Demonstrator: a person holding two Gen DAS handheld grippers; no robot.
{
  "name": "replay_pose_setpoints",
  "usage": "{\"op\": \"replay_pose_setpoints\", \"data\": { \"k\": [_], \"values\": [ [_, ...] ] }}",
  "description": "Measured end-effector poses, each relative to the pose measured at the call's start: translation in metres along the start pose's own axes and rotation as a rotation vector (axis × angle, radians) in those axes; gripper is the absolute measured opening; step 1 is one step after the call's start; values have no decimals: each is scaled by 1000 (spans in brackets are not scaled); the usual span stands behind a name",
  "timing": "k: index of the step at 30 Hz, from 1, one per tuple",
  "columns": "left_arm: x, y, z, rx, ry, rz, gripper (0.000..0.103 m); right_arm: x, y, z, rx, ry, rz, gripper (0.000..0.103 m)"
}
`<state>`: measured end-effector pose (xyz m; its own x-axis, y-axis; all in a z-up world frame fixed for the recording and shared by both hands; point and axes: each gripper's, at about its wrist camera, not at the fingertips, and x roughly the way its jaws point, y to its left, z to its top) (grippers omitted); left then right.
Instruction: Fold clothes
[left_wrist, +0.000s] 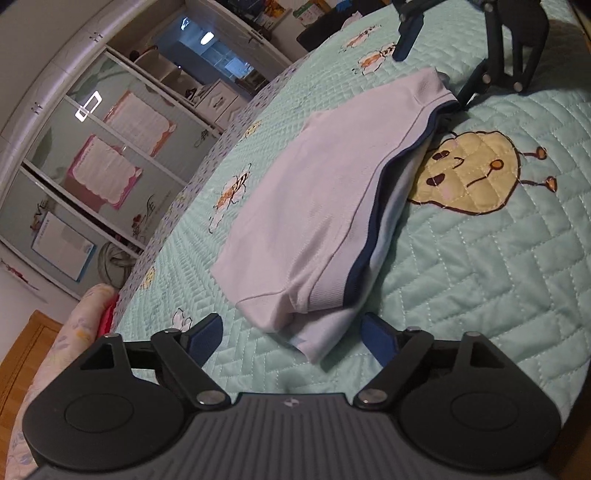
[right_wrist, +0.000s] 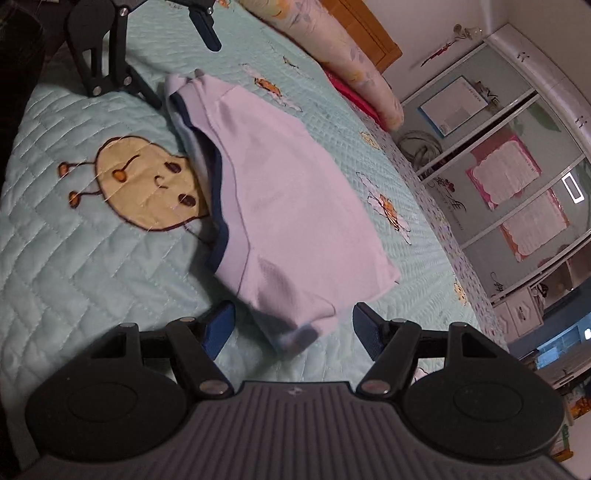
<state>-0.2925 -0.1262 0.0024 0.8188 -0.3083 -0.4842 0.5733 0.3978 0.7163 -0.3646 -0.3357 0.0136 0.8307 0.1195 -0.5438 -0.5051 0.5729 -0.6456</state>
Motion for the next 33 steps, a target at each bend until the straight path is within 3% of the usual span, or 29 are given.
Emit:
{"op": "replay_pose_setpoints", "data": {
  "k": [2, 3, 10, 16, 19, 21, 22, 23, 25, 26, 28, 33],
  "values": [
    [6, 5, -1, 3, -10, -5, 102, 2, 0, -2, -29, -8, -5, 71],
    [9, 9, -1, 3, -10, -12, 103, 0, 1, -3, -53, -9, -13, 72],
    [19, 6, 2, 58, -36, -60, 103, -7, 7, -13, -189, -19, -50, 72],
    [16, -3, -2, 136, -115, -19, 101, 6, 10, -10, -197, -91, -99, 72],
    [9, -14, -5, 206, -173, -14, 91, 5, 7, -14, -182, -130, -105, 72],
    [12, -13, -4, 210, -169, -47, 82, 2, 5, -17, -174, -149, -104, 72],
    [15, -12, -3, 218, -154, -70, 68, 1, 5, -18, -175, -154, -99, 70],
    [18, -12, -2, 228, -137, -95, 44, 1, 5, -18, -179, -156, -91, 69],
    [25, -13, 1, 259, -105, -135, 21, 2, 5, -17, -200, -160, -72, 51],
    [26, -14, 1, 282, -107, -131, 19, 4, 7, -16, -222, -158, -67, 45],
    [26, -14, 3, 294, -101, -122, 17, 5, 12, -14, -271, -154, -61, 24],
    [19, -1, 12, 256, -111, -45, 14, -5, 11, -9, -255, -184, -110, 10]
  ]
}}
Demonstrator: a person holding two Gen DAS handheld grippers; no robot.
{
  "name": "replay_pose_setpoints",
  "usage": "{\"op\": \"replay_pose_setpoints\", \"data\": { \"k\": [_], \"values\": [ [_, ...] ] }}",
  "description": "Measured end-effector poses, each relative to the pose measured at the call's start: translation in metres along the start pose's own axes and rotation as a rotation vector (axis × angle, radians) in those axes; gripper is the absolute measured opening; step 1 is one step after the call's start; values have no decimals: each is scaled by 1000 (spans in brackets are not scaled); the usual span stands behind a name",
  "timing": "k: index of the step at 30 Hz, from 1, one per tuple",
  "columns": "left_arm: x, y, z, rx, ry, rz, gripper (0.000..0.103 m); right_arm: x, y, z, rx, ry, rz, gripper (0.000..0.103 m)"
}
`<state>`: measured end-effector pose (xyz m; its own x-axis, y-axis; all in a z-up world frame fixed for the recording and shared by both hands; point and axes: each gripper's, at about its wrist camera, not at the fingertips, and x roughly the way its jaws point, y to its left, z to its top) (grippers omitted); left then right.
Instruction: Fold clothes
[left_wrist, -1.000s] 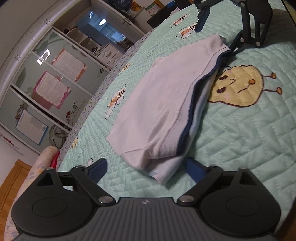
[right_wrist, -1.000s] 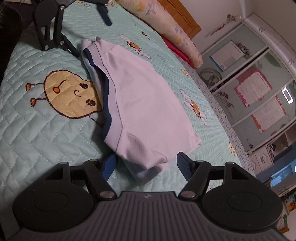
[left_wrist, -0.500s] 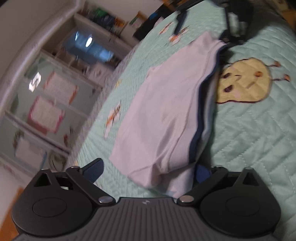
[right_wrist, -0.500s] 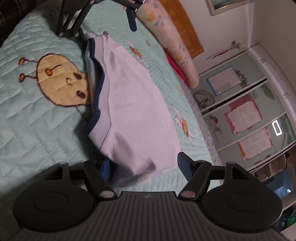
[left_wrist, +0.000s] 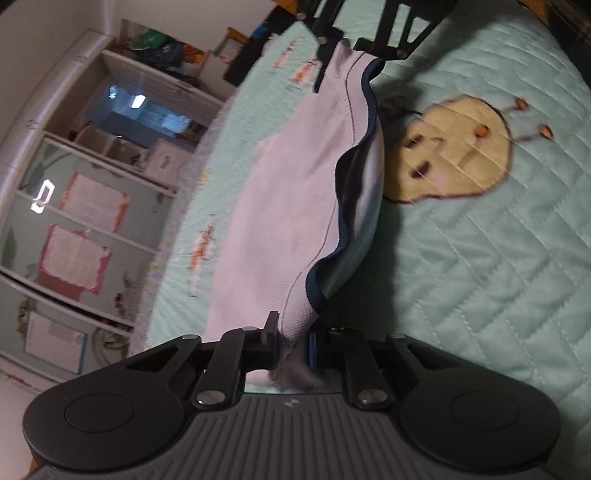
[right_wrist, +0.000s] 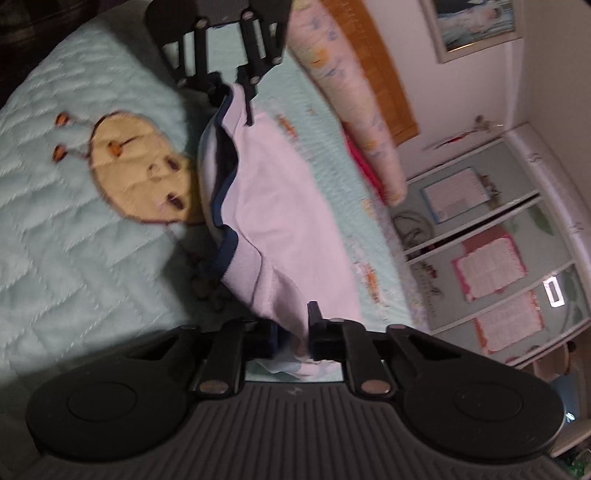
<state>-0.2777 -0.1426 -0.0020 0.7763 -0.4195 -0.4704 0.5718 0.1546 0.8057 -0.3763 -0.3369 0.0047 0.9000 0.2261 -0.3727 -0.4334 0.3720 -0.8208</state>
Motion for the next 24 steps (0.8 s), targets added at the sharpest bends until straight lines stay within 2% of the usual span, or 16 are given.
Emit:
{"op": "replay_pose_setpoints", "data": {
  "k": [5, 9, 13, 15, 21, 24],
  "values": [
    [-11, 42, 22, -106, -19, 55, 13, -15, -39, 13, 188, 24, -25, 6],
    [-37, 82, 64, -177, -112, 61, 13, -50, -94, 25, 379, 15, -80, 5],
    [-63, 118, 111, -240, -213, 51, 13, -113, -150, 20, 527, 26, -144, 5],
    [-73, 129, 144, -264, -277, 6, 13, -150, -173, 13, 579, 44, -182, 5],
    [-73, 135, 235, -350, -455, -267, 13, -251, -213, -29, 704, 152, -282, 5],
    [-55, 121, 273, -365, -491, -383, 13, -293, -224, -57, 774, 210, -312, 5]
  ]
}}
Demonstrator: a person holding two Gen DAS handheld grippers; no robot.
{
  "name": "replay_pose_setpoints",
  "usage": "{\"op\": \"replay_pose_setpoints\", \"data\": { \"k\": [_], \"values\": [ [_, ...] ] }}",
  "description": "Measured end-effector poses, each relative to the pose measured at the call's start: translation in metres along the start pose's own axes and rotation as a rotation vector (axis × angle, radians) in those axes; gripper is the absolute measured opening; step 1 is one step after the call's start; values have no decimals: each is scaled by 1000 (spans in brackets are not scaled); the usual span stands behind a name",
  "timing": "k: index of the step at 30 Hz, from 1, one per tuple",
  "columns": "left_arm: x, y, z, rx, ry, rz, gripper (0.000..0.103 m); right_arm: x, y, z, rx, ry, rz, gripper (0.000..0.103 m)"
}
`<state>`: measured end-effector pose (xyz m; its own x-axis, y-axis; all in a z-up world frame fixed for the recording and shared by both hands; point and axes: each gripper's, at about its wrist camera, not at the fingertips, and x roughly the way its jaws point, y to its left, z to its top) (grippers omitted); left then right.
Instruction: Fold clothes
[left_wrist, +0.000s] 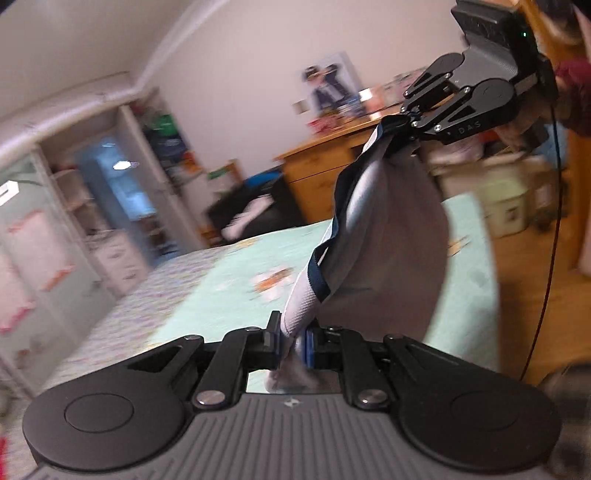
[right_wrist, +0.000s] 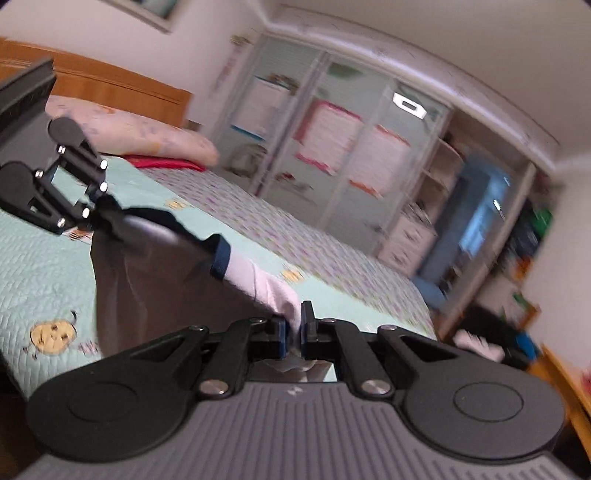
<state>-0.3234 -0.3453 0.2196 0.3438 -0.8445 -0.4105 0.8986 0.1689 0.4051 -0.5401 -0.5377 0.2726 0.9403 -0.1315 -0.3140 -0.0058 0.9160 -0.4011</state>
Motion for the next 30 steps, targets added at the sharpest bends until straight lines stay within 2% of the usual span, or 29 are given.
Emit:
{"op": "replay_pose_setpoints", "data": {
  "k": [2, 5, 10, 13, 14, 17, 18, 20, 21, 22, 24, 26, 29, 30],
  "values": [
    [32, -4, 7, -36, 9, -59, 13, -14, -24, -13, 41, 39, -26, 6],
    [82, -6, 13, -98, 39, -140, 13, 0, -56, -45, 110, 104, -35, 6],
    [174, 0, 13, -211, 156, -216, 13, 67, -119, -97, 284, 212, -16, 6],
    [243, 26, 4, -288, 226, -226, 14, 134, -159, -130, 381, 278, 3, 6],
    [264, 36, -4, -342, 251, -235, 16, 158, -172, -142, 411, 298, 4, 6],
    [324, 62, -26, -462, 320, -144, 24, 226, -206, -191, 532, 354, -7, 13],
    [336, 69, -36, -503, 343, -78, 27, 246, -214, -207, 592, 373, -14, 14],
    [347, 80, -57, -613, 374, 47, 34, 258, -226, -235, 719, 353, -116, 20],
    [346, 85, -70, -689, 379, 91, 36, 258, -231, -248, 794, 331, -155, 20],
    [340, 90, -81, -760, 375, 105, 37, 255, -233, -258, 861, 311, -167, 20],
    [329, 71, -76, -797, 342, 33, 36, 243, -226, -268, 912, 289, -166, 21],
    [318, 49, -68, -822, 306, -49, 36, 229, -213, -270, 932, 259, -85, 21],
    [302, 15, -55, -857, 252, -171, 37, 209, -194, -271, 1032, 208, 65, 21],
    [296, 4, -51, -868, 234, -212, 38, 207, -186, -269, 1042, 212, 82, 23]
  ]
}}
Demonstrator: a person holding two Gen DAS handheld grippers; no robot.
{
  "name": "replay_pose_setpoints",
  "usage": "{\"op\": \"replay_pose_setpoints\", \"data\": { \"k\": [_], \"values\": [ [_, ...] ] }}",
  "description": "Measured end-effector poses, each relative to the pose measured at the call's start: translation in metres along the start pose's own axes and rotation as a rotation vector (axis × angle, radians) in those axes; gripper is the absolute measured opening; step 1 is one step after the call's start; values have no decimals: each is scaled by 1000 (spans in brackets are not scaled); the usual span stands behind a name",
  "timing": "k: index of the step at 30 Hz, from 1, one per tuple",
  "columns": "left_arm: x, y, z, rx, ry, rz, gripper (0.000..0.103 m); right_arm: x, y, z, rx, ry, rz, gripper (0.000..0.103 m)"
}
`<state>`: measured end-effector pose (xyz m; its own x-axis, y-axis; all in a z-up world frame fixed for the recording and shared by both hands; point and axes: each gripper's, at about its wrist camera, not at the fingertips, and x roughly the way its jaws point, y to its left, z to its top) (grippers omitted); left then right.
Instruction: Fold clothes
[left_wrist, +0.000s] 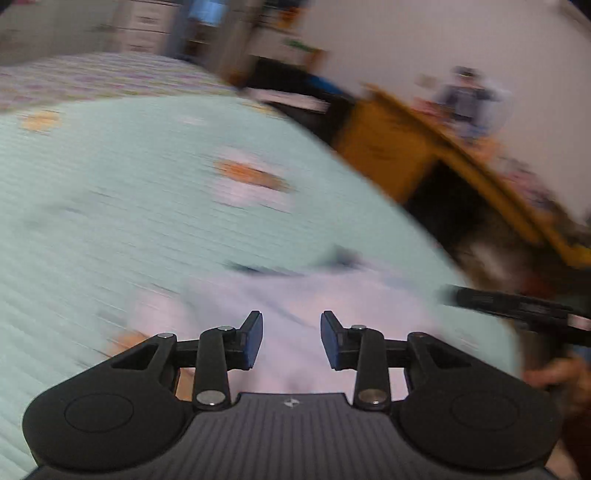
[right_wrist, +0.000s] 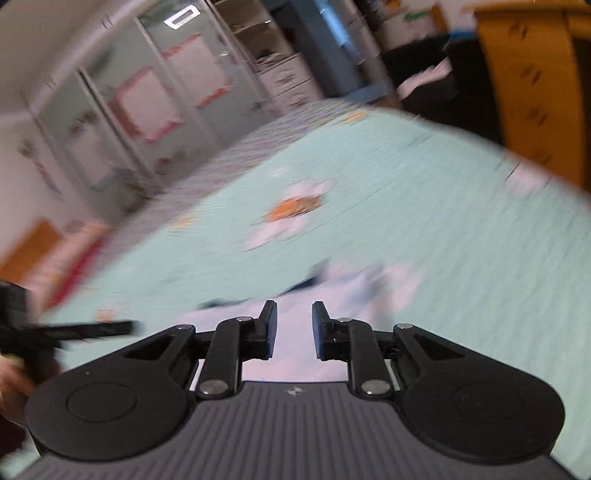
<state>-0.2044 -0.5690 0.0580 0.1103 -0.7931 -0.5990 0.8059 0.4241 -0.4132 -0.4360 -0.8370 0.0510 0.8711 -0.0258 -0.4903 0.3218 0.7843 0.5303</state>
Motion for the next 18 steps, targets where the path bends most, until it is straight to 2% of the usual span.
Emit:
{"op": "replay_pose_setpoints", "data": {
  "k": [2, 5, 8, 9, 10, 12, 14, 18],
  "values": [
    [6, -19, -20, -31, 25, -3, 39, 0, 13, -13, -8, 21, -19, 26],
    [13, -17, -30, -61, 16, 85, 37, 14, 22, -22, -20, 47, -103, 27],
    [18, -13, -39, -90, 2, 180, 37, 20, 13, -9, -28, -9, -133, 27],
    [20, -12, -42, -100, -2, 211, 38, 24, 8, -2, -38, -27, -155, 31],
    [21, -6, -36, -100, -29, 242, 41, 29, 3, 6, -53, -42, -187, 43],
    [24, 17, -20, -151, -73, 300, 45, 43, -16, 17, -49, -46, -227, 52],
    [34, 36, -6, -182, -73, 329, 51, 59, -36, 26, -12, -33, -239, 52],
    [60, 62, 14, -181, -37, 409, 51, 72, -43, 31, -1, -24, -213, 51]
  ]
}}
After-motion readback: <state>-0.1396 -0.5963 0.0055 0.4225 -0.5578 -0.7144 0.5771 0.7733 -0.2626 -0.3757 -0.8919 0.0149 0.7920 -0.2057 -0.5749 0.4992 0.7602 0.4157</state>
